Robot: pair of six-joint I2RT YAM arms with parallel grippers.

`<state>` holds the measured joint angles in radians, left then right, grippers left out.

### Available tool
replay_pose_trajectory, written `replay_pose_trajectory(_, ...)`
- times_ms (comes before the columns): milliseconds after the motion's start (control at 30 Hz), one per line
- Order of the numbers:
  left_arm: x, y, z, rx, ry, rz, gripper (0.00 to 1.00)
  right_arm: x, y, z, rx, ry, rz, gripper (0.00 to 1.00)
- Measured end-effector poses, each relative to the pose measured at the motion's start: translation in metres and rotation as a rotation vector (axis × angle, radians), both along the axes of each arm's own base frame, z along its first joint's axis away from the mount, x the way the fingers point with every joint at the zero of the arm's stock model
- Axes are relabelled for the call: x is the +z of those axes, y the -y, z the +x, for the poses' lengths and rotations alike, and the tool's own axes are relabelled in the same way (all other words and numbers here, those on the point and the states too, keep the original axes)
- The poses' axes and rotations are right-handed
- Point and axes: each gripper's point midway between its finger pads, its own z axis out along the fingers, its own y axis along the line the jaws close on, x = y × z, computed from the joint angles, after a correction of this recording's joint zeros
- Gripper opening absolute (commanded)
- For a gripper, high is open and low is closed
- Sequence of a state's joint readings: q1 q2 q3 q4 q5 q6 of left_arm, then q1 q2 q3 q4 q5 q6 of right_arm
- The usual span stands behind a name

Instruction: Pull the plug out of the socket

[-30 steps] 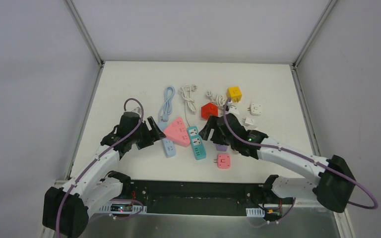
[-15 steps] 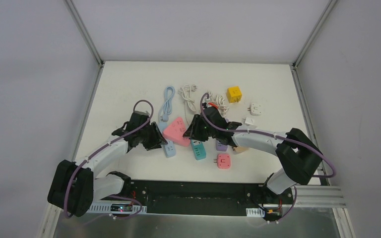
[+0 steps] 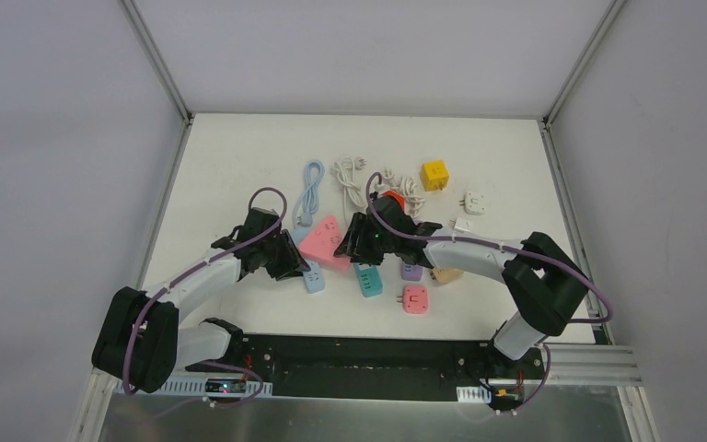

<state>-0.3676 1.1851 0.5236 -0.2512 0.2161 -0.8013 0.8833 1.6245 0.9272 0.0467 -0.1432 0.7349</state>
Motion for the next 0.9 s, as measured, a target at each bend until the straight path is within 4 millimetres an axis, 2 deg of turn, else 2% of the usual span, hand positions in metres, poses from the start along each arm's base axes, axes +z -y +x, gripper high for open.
replay_pose_trajectory(333,-0.001,-0.004,-0.001,0.012,-0.003,0.019,0.27,-0.003,0.001,-0.003,0.001,-0.011,-0.004,0.63)
replay_pose_trajectory(567,-0.001,-0.004,-0.001,0.014,0.0,0.021,0.25,-0.005,-0.006,-0.004,0.017,-0.022,0.021,0.8)
replay_pose_trajectory(800,0.0,-0.005,-0.001,0.015,0.004,0.023,0.24,-0.015,-0.02,-0.002,0.031,-0.05,0.068,0.81)
replay_pose_trajectory(900,0.001,-0.006,-0.001,0.018,0.009,0.027,0.24,-0.017,-0.026,0.0,0.036,-0.065,0.095,0.75)
